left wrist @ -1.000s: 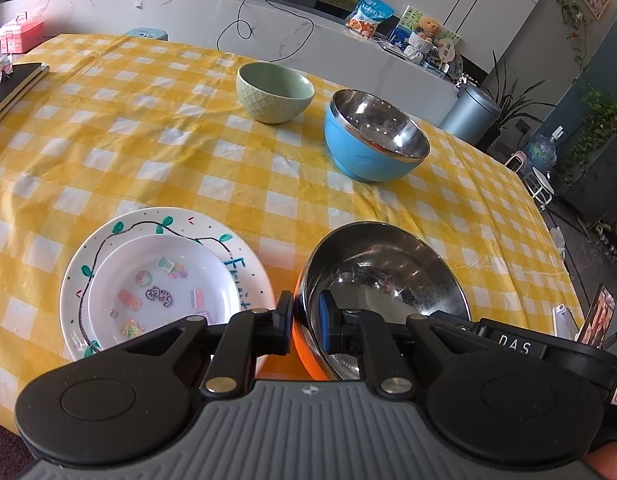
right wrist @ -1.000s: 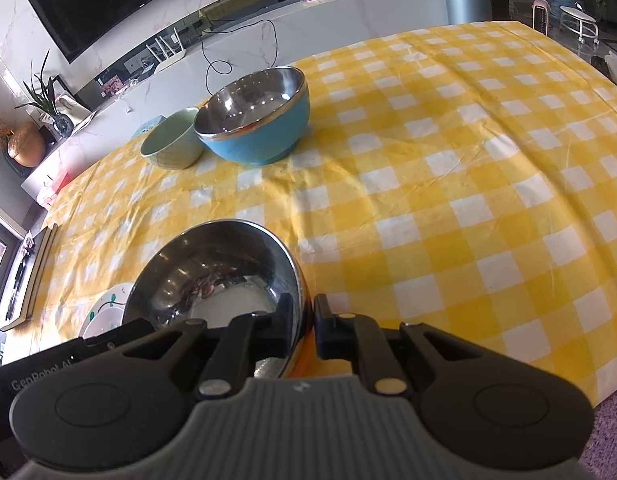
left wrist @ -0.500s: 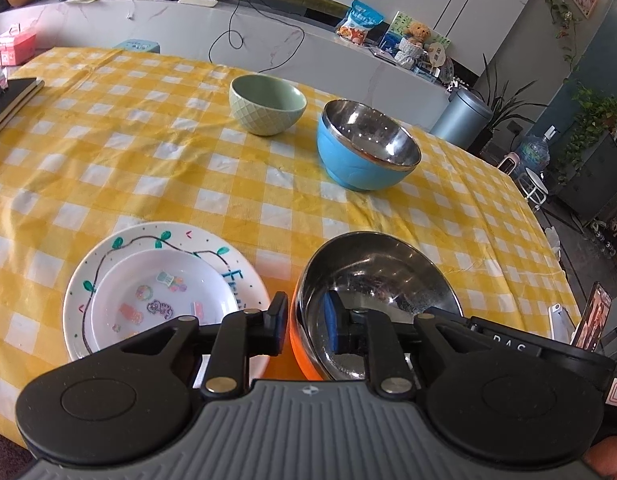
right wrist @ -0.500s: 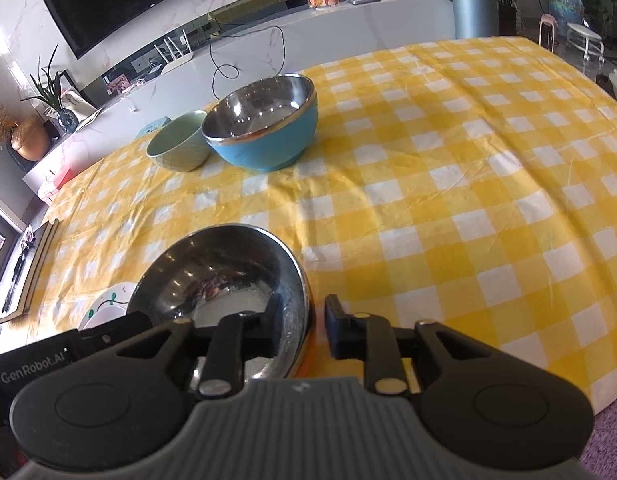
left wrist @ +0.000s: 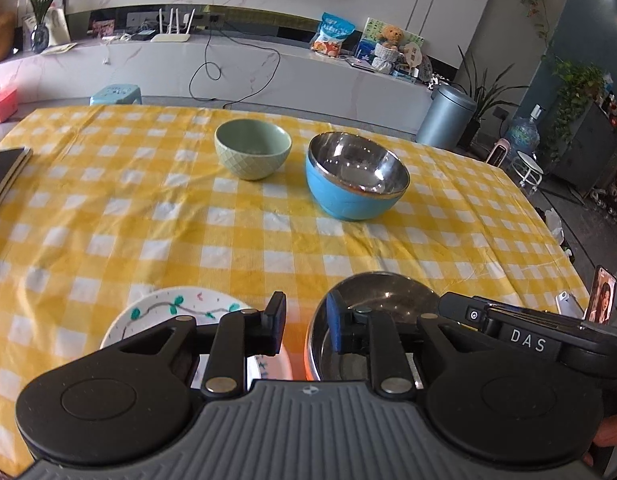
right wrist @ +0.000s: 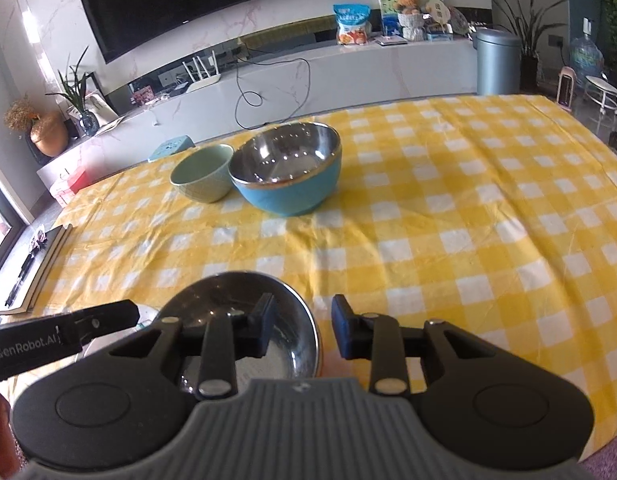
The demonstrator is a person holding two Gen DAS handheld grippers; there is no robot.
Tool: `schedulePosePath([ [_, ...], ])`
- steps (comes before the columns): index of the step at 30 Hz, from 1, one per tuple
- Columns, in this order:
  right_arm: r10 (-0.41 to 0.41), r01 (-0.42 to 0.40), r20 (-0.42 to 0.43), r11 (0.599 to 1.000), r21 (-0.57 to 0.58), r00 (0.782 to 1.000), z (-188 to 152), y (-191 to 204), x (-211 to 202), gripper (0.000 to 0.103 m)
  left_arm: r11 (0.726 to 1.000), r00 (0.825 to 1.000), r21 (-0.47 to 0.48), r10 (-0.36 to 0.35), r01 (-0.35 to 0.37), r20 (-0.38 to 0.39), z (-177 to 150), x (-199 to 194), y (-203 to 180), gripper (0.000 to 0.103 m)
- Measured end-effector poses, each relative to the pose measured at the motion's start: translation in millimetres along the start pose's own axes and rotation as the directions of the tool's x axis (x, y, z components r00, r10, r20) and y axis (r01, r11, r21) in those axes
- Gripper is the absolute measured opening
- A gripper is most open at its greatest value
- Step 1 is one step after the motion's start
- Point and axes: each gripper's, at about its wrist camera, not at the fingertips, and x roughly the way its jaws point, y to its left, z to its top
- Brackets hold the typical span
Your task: Organize plates and bowls
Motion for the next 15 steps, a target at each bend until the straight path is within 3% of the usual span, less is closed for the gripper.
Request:
schedulePosePath([
  [9, 0.005, -0.005, 0.003, 0.999, -0.053, 1.000, 23.3, 1.5, 11.4, 0.032, 0.995, 0.999, 0.096, -0.023, 0.026, -0.030, 29.2, 15.6, -4.8, 0.024],
  [15, -0.015, 0.014, -0.013, 0.998, -0.053, 1.000, 40.3, -4.1, 28.8, 0.032, 0.994, 0.998, 0.098, -0.034, 0.039, -0.049, 48.0, 32.8, -4.0, 0.028],
])
